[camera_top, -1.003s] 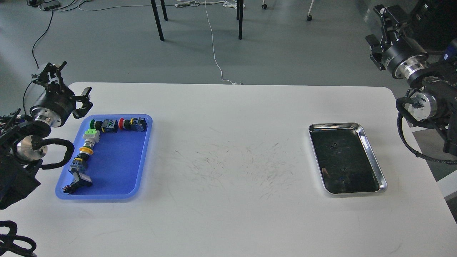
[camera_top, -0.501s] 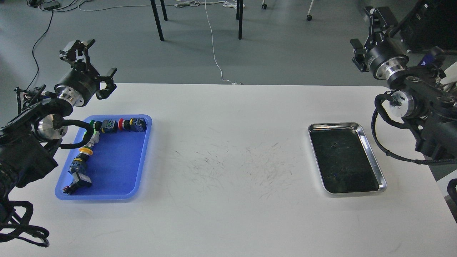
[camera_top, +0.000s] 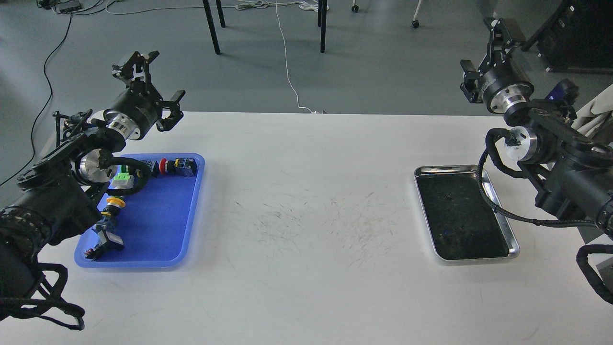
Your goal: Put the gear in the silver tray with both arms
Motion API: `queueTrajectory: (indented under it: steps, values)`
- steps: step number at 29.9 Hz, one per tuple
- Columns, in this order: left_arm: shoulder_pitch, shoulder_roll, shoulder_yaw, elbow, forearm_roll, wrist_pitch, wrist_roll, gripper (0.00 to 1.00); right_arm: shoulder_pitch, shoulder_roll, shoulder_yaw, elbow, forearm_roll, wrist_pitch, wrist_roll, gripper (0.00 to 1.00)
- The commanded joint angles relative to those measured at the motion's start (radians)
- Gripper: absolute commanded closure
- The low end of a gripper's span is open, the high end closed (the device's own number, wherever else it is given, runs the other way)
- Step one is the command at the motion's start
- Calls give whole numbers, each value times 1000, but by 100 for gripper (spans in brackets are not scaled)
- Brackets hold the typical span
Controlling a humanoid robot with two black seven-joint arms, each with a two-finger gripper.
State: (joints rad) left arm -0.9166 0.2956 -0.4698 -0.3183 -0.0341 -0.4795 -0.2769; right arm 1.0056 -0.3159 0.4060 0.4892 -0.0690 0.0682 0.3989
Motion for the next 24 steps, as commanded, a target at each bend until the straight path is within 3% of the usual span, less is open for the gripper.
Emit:
queueTrajectory:
  steps: [1, 6, 13, 24]
  values:
    - [-1, -10, 0, -1, -1, 13, -1, 2, -2, 6, 5, -1, 0, 1, 0, 0]
    - [-7, -12, 0, -1, -3, 15, -4, 2, -16, 14, 59, 3, 11, 8, -18, 0]
    - [-5, -10, 0, -1, -3, 16, -2, 2, -42, 23, 125, -1, 187, 18, -109, 0]
    - [2, -4, 0, -1, -3, 15, -5, 2, -64, 40, 103, 5, 181, 18, -98, 0]
